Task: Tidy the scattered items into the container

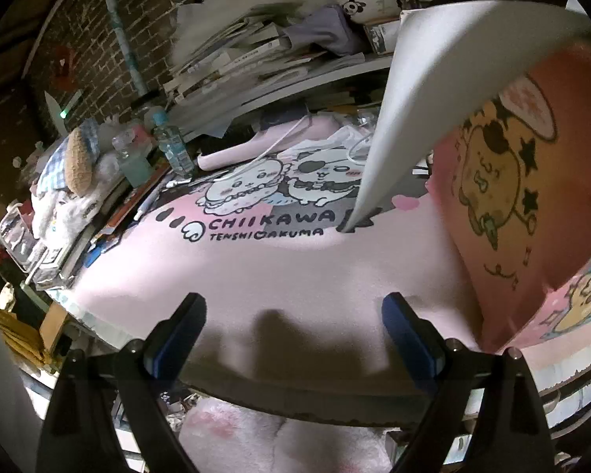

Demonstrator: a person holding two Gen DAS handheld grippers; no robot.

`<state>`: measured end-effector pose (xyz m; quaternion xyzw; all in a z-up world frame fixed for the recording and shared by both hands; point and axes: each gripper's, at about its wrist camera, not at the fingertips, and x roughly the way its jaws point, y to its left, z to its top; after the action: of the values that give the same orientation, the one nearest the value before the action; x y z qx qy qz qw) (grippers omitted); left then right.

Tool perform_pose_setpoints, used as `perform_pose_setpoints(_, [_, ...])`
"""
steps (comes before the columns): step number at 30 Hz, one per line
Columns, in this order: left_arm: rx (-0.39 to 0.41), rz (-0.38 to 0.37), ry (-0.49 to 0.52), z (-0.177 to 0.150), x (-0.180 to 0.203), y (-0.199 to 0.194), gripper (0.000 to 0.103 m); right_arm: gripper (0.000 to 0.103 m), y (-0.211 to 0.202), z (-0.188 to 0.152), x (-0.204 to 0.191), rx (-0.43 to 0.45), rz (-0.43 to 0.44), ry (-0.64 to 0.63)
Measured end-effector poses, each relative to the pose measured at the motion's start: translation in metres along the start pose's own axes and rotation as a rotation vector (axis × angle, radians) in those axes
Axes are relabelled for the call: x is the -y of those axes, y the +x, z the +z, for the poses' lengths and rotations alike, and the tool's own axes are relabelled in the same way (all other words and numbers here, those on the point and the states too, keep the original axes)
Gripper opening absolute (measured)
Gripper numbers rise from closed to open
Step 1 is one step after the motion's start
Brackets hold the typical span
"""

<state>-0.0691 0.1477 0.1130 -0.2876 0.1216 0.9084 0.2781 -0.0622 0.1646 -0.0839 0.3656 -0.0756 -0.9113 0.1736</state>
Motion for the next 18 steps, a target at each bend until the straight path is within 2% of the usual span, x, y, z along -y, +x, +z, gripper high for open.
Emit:
perform_pose_setpoints(4, [0.069, 0.088, -0.109, -0.028, -0.028, -0.032, 0.094, 0.090, 0.000, 0.000, -0.003, 0.001, -0.027, -0.009])
perform_pose_setpoints(8, [0.119, 0.288, -0.201, -0.065, -0.051, -0.061, 0.094, 0.089, 0.000, 0.000, -0.008, 0.005, -0.043, -0.025])
perform_pose_setpoints(14, [0.099, 0.467, -0.322, -0.127, -0.086, -0.080, 0.094, 0.089, 0.003, -0.001, -0.017, 0.003, -0.065, -0.045])
perform_pose_setpoints(18, [0.075, 0.539, -0.398, -0.161, -0.103, -0.079, 0.094, 0.089, 0.003, -0.001, -0.023, 0.013, -0.103, -0.049])
